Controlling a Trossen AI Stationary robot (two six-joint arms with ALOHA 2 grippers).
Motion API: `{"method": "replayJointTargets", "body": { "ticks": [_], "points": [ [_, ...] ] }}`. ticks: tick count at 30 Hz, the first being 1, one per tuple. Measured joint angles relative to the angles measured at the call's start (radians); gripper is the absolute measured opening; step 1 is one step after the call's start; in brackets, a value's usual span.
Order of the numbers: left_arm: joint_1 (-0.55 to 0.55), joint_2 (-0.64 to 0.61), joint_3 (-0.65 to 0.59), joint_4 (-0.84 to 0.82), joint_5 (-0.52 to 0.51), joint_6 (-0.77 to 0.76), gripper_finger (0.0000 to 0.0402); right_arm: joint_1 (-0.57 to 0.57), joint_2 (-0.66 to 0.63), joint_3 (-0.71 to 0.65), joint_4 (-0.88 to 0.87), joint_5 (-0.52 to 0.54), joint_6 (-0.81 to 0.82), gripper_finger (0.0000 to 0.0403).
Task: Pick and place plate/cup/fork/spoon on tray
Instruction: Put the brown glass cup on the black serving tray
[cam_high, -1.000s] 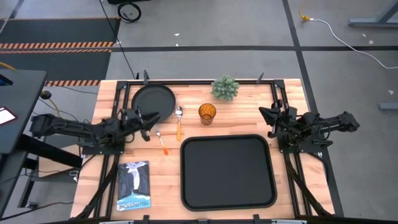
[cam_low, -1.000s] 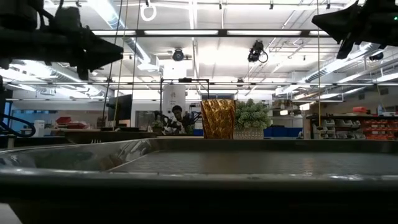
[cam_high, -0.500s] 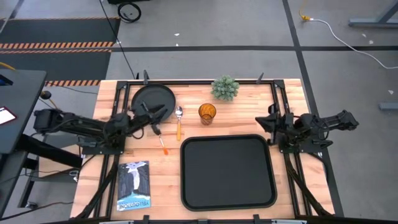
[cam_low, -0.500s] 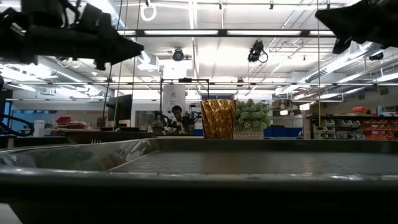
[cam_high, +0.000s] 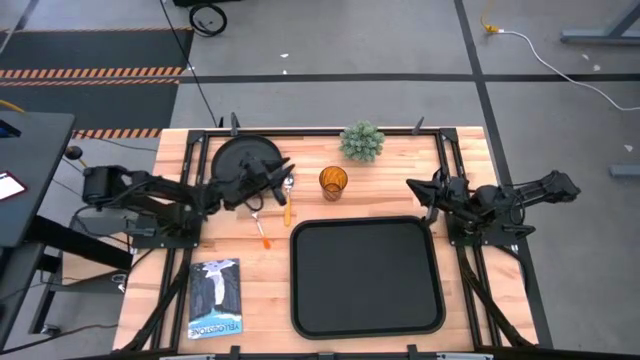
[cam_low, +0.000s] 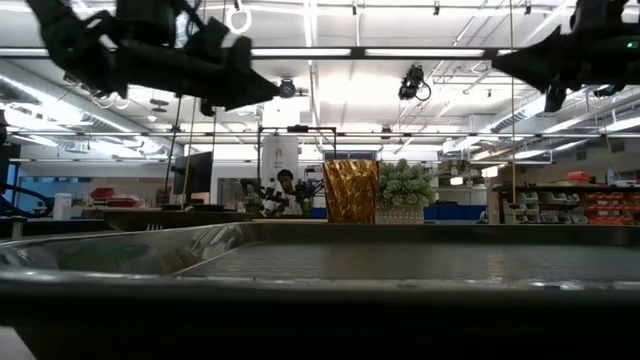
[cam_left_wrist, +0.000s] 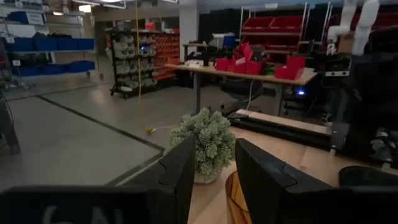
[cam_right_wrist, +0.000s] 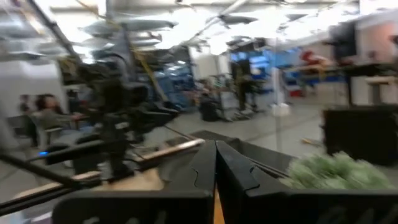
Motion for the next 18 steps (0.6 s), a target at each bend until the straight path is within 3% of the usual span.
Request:
{"method": "replayJointTargets", "body": {
  "ticks": [10,13,18],
  "points": [
    [0.004,0.236,0.236,-0.061,0.000,-0.007,0.0123,-0.032,0.080,0.000,0.054,-0.012,-0.041,0.0013],
    [0.008,0.286,0.349,-0.240,0.005,-0.076,0.0123,-0.041,0.090,0.010,0.042,-0.012,-0.051,0.0013],
    [0.041,0.341,0.565,-0.677,0.071,-0.186,0.0123,-0.066,0.118,0.073,-0.076,-0.010,-0.052,0.0013]
  ]
}}
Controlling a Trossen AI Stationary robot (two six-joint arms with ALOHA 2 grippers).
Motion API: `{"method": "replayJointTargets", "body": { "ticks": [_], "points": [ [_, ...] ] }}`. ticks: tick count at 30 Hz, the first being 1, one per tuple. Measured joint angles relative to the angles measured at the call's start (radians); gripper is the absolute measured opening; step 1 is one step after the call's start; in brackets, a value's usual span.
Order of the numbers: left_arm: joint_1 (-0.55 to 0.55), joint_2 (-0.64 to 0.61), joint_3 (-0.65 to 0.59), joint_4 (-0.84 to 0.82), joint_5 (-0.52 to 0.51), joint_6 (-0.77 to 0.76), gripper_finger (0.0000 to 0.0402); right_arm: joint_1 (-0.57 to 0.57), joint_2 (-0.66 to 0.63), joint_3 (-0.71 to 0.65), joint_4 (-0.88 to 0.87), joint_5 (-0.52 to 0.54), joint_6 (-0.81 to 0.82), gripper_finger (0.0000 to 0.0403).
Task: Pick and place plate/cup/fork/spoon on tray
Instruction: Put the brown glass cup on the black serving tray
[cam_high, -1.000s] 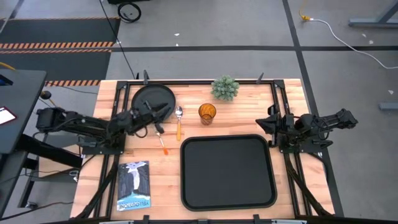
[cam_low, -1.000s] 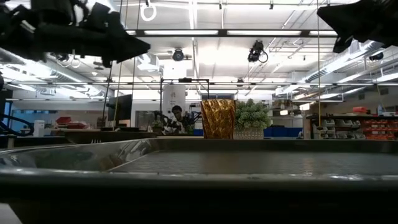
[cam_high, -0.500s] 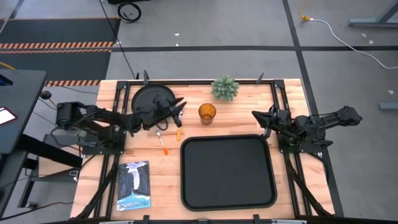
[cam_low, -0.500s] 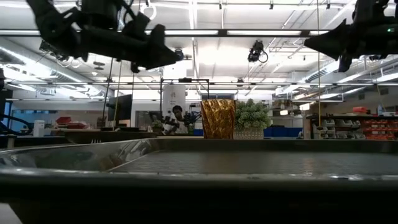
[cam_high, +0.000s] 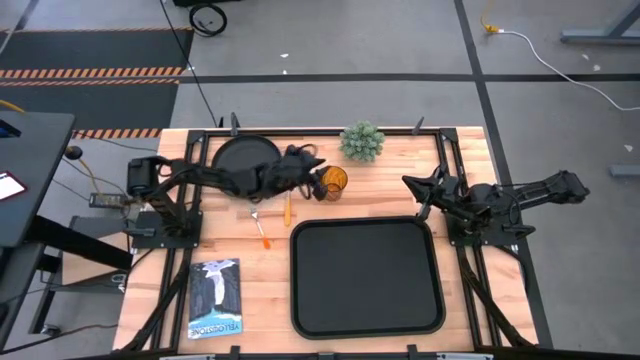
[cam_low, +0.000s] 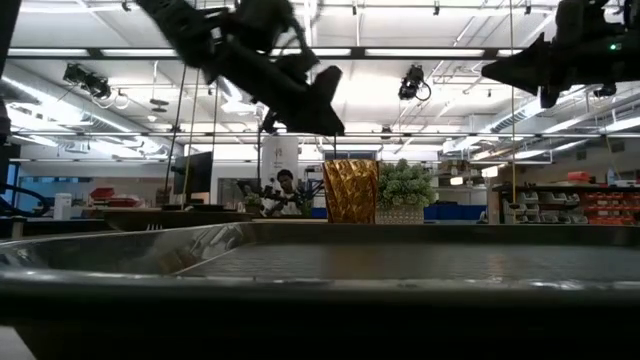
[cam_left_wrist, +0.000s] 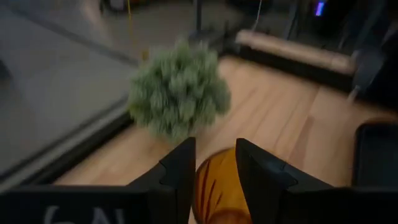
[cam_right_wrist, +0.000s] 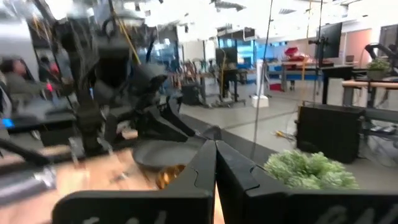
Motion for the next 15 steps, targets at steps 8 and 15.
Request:
{"method": "replayJointTargets", "body": {
  "ticks": [8,15],
  "points": [
    [0.091,0.027,0.233,-0.426,0.198,-0.113,0.0123,-0.065,0.038,0.037,-0.076,0.002,0.006,0.0013],
    [0.149,0.026,0.266,-0.464,0.376,-0.173,0.0137,-0.084,0.065,0.037,-0.074,-0.012,0.014,0.0013]
  ]
}}
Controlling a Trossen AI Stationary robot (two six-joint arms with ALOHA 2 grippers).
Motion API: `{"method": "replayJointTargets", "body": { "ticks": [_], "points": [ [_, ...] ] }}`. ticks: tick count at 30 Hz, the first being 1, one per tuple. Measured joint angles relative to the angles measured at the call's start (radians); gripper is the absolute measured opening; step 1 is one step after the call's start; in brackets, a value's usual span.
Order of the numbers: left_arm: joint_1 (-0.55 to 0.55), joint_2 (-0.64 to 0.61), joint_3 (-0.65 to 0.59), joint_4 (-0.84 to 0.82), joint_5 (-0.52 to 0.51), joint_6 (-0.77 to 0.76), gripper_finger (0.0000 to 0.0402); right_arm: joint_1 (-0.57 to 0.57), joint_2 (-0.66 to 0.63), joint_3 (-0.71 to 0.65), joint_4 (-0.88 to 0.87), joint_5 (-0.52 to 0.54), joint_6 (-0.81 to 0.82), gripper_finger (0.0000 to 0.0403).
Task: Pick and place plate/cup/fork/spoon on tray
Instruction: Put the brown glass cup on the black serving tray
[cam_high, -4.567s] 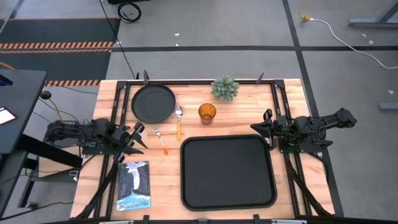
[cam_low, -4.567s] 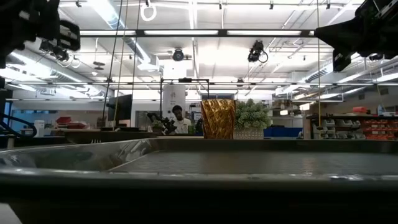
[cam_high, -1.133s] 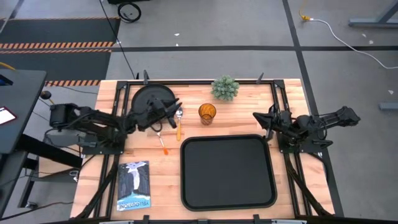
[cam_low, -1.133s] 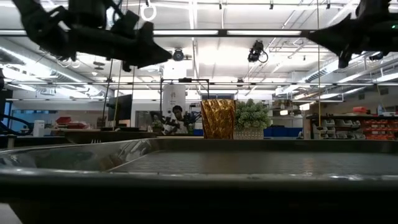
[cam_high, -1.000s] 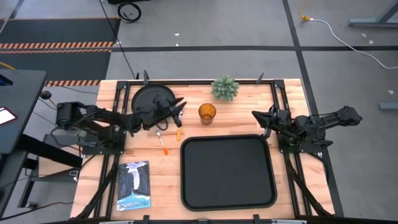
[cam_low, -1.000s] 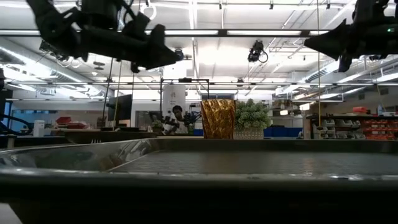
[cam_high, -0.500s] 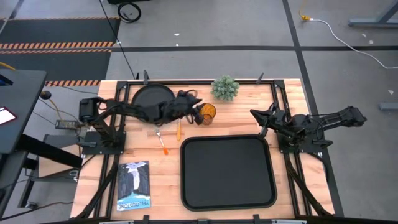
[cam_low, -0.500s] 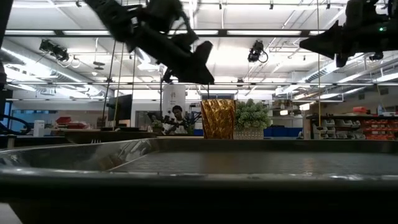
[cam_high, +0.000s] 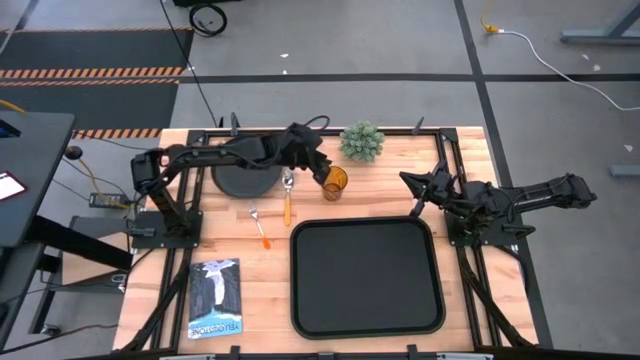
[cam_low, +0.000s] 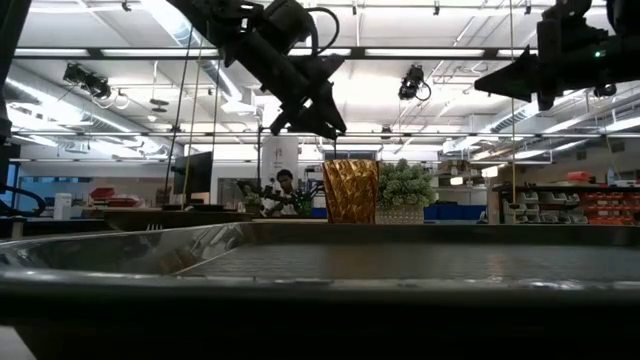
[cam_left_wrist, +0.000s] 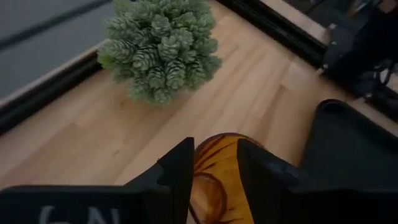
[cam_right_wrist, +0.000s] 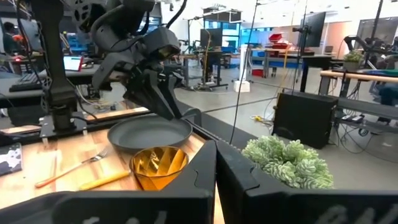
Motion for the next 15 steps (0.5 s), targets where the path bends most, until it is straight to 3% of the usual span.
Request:
{"method": "replayJointTargets", "body": {
  "ticks": [7,15],
  "points": [
    [0.025,0.007,0.118,-0.198,0.000,-0.014,0.0183,-0.013,0.001,0.000,0.010,-0.043,0.002,0.0013],
    [0.025,0.166,0.327,-0.452,0.021,0.023,0.0180,-0.018,0.001,0.000,0.016,-0.051,0.003,0.0013]
  ]
}}
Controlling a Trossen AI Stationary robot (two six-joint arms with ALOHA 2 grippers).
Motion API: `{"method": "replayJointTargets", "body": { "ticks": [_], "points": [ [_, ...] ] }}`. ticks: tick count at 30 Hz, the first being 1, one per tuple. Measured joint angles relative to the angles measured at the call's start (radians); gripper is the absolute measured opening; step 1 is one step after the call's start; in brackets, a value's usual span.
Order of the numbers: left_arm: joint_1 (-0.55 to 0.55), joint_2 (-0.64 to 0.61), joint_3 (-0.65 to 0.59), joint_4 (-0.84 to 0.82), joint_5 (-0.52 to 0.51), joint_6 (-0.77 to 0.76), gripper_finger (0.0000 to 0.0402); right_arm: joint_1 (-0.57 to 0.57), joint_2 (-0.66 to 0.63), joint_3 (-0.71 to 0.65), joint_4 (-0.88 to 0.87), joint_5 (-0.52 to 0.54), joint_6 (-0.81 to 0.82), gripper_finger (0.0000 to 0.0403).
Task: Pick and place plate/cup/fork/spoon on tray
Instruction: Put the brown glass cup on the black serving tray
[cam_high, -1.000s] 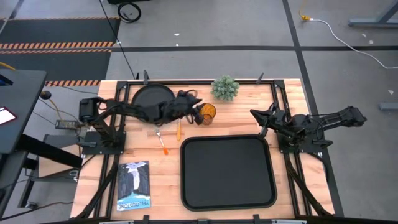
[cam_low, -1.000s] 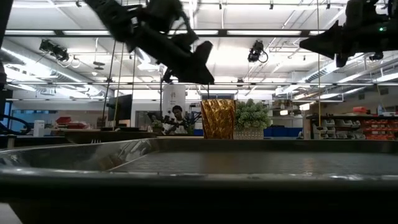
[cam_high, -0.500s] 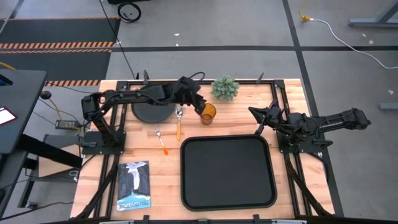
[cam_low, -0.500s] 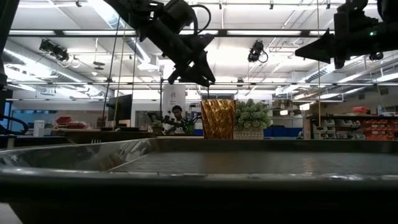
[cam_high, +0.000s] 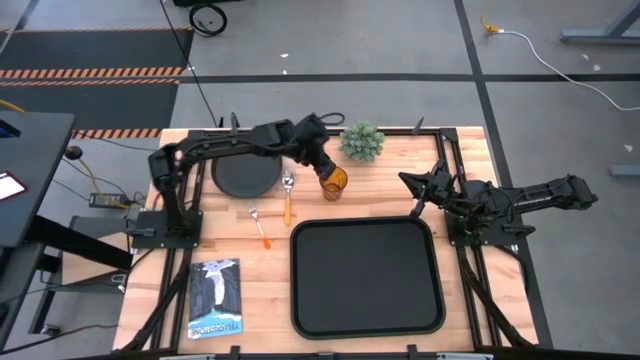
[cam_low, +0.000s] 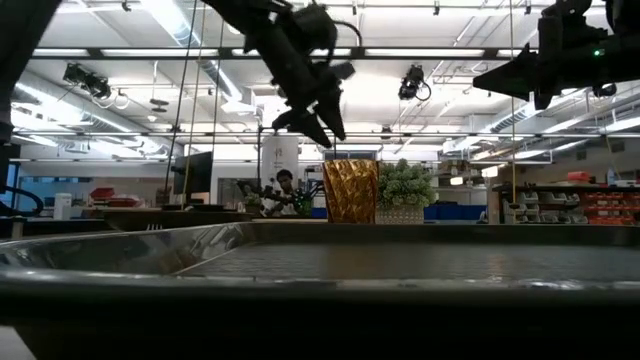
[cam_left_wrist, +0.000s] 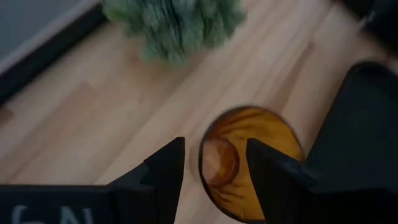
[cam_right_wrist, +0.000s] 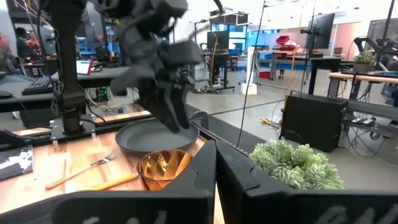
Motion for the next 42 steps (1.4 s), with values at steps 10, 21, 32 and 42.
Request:
{"method": "replayJointTargets", "body": {
  "ticks": [10,21,32,42],
  "points": [
    [-0.011,0.111,0.174,-0.178,-0.002,0.063,0.0176,0.000,0.000,0.000,-0.002,-0.020,0.001,0.0013],
    [-0.024,0.115,0.162,-0.238,-0.002,0.084,0.0176,0.000,0.000,0.000,-0.001,-0.027,0.019,0.0013],
    [-0.059,0.115,0.162,-0.245,-0.073,0.075,0.0176,0.000,0.000,0.000,-0.001,-0.046,0.022,0.0013],
    [-0.058,0.138,0.160,-0.267,-0.092,0.068,0.0176,0.000,0.000,0.000,0.001,-0.048,0.026,0.0013]
  ]
}}
